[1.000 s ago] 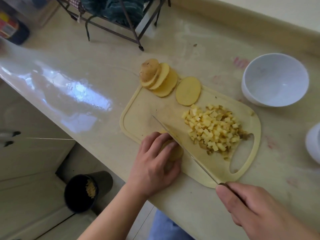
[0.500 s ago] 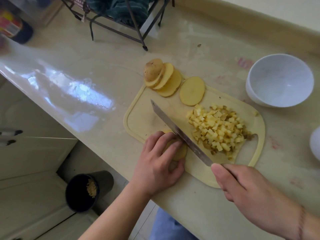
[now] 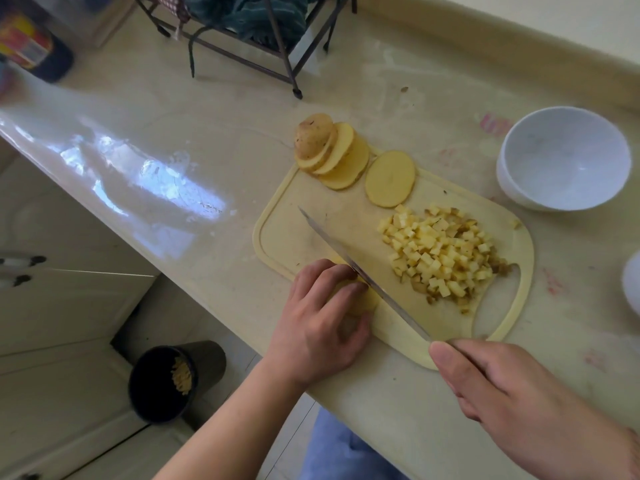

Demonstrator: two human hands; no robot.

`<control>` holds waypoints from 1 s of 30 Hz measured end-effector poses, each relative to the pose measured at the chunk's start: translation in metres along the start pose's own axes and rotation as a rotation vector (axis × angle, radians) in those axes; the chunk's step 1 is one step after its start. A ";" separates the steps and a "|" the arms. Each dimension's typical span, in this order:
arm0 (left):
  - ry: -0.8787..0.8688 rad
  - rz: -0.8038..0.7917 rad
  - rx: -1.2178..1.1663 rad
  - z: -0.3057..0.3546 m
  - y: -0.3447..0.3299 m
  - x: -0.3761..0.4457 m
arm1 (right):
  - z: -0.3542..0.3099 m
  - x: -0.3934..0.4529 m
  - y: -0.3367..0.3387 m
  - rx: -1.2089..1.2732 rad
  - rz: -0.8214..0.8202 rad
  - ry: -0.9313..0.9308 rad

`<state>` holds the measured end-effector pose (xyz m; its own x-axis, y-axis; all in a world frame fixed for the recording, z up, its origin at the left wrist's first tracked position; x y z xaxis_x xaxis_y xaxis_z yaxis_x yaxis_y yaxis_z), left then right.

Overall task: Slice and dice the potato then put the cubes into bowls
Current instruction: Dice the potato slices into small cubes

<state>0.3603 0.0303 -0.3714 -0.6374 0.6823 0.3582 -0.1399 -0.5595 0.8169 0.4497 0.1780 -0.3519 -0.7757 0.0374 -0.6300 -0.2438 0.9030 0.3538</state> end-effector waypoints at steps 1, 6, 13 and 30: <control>-0.001 0.004 0.001 0.000 0.000 0.000 | 0.001 -0.001 -0.001 -0.009 0.004 -0.006; -0.008 0.016 -0.005 0.001 0.001 0.002 | 0.009 -0.006 0.000 -0.038 0.030 -0.030; -0.001 0.014 -0.005 0.001 0.002 0.003 | 0.014 -0.013 -0.003 0.010 -0.024 -0.073; -0.003 0.029 0.009 0.004 0.005 0.005 | -0.001 0.008 -0.001 -0.128 0.057 0.045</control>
<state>0.3590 0.0330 -0.3640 -0.6385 0.6676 0.3830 -0.1151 -0.5748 0.8101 0.4429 0.1767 -0.3569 -0.8151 0.0647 -0.5757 -0.2690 0.8378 0.4751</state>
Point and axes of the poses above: each hand's wrist, its own x-axis towards the middle knuckle, its own y-axis out of the back of the hand, z = x × y, the point moved 9 cm from there along x, towards the middle knuckle, and after that the axes turned 5 degrees about -y, right-handed, at the moved point
